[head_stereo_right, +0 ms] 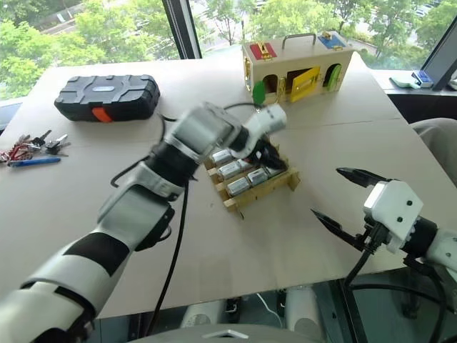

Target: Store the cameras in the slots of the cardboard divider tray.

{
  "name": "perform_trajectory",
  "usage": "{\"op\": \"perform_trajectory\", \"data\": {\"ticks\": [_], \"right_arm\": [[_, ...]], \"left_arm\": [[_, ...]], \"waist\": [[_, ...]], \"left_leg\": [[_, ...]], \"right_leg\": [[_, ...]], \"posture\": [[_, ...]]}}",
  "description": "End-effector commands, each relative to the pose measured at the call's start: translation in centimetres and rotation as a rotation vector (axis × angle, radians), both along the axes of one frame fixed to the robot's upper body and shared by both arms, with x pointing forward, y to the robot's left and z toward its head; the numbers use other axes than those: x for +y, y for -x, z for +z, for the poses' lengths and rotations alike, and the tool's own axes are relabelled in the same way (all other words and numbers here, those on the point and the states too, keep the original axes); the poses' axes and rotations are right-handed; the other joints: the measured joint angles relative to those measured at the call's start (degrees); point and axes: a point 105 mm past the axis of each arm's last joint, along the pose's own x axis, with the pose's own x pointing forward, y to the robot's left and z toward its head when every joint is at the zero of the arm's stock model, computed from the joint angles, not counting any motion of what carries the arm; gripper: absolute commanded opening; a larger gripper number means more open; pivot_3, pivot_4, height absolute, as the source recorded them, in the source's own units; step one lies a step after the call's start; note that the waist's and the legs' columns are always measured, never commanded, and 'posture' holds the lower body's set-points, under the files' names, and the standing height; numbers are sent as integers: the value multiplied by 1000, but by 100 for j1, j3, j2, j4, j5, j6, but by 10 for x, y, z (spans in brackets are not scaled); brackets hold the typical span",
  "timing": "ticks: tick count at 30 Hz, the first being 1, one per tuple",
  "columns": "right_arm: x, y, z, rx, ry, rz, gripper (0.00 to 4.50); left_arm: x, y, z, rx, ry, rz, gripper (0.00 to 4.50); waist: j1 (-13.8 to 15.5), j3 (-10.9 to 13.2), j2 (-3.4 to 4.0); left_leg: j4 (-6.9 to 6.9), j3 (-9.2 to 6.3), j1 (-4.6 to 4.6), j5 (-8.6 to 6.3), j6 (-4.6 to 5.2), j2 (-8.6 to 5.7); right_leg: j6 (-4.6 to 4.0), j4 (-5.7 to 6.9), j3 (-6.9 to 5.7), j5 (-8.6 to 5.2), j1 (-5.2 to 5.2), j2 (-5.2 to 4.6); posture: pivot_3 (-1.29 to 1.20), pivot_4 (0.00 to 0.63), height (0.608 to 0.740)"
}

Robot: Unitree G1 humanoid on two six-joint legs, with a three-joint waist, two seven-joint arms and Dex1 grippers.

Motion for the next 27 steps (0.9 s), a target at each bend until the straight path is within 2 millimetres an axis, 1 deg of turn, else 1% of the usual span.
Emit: {"op": "perform_trajectory", "data": {"ticks": [1,2,3,4,5,8,10,11,13,14,16,17,20,22,24,27], "right_arm": [[0,2,8,-40,4,-1,4500],[-1,1,8,-37,1,-2,4500],[-3,-1,6,-28,-6,-7,4500],[-6,-5,5,-24,-5,-24,4500],[-9,-8,3,-19,-9,-35,4500],[-19,-21,5,-15,-66,-84,4500],[-24,-26,6,-20,-91,-101,4500],[-26,-28,7,-27,-103,-107,4500],[-32,-32,7,-49,-111,-138,4500],[-35,-32,5,-48,-102,-147,4500],[-43,-33,2,-57,-85,-188,4500],[-47,-33,0,-48,-91,-203,4500],[-58,-30,-7,-25,-87,-238,4500],[-63,-27,-11,-15,-78,-259,4500],[-66,-27,-13,-22,-73,-274,4500],[-68,-25,-15,-14,-73,-278,4500]], "left_arm": [[21,12,33,-50,123,42,2316],[31,16,37,-21,178,63,2316],[41,16,39,-30,212,101,2316],[53,12,48,-151,313,140,2316],[67,10,51,-237,369,187,2316],[110,10,46,-345,480,363,2316],[126,26,39,-332,586,343,2861],[136,30,34,-340,611,384,3201],[147,42,19,-395,584,424,4187],[158,48,6,-420,557,466,4449],[174,65,-16,-432,528,486,4449],[182,72,-25,-437,506,523,4449],[192,94,-45,-442,451,570,4449],[197,109,-58,-427,425,606,4449],[198,119,-65,-416,414,629,4449],[201,127,-75,-392,406,664,4449]], "waist": [[-22,-3,4],[-29,-4,6],[-39,-4,6],[-51,-6,8],[-70,-7,9],[-78,-2,-1],[-64,-2,-1],[-50,-3,-2],[-23,-4,-2],[-24,-6,-1],[-37,-9,2],[-43,-9,1],[-24,-14,-10],[-27,-25,-12],[-23,-28,-10],[-31,-31,-8]], "left_leg": [[-2,1,6,0,0,0],[-3,0,7,0,0,-1],[-2,1,8,0,0,-1],[-1,2,9,0,0,0],[1,2,10,0,0,1],[6,13,22,2,-1,5],[8,16,28,2,-1,6],[8,13,26,2,-1,4],[8,6,22,2,-2,6],[8,4,19,2,-2,4],[6,14,19,1,-2,1],[5,20,20,0,-1,2],[6,18,17,0,1,3],[8,17,20,-1,0,4],[8,19,28,-2,0,4],[8,18,31,-11,-15,5]], "right_leg": [[9,0,2,5,3,0],[9,0,1,5,6,0],[10,1,3,5,6,0],[10,3,5,6,7,-1],[10,3,5,6,9,-2],[7,16,22,7,13,-5],[5,24,27,7,13,-5],[5,27,29,6,13,-5],[5,26,33,7,13,-9],[5,21,32,7,13,-9],[-12,18,45,18,14,-16],[-14,13,50,17,13,-16],[-23,7,48,8,15,-19],[-12,6,42,0,17,-23],[-12,7,46,-1,22,-28],[-13,8,46,0,21,-28]], "posture": [[0,150,740],[0,150,740],[0,150,740],[0,150,740],[0,150,740],[0,150,740],[0,150,740],[0,150,740],[0,150,740],[0,150,740],[0,150,740],[0,150,740],[0,150,740],[0,150,740],[0,150,740],[0,150,740]]}}
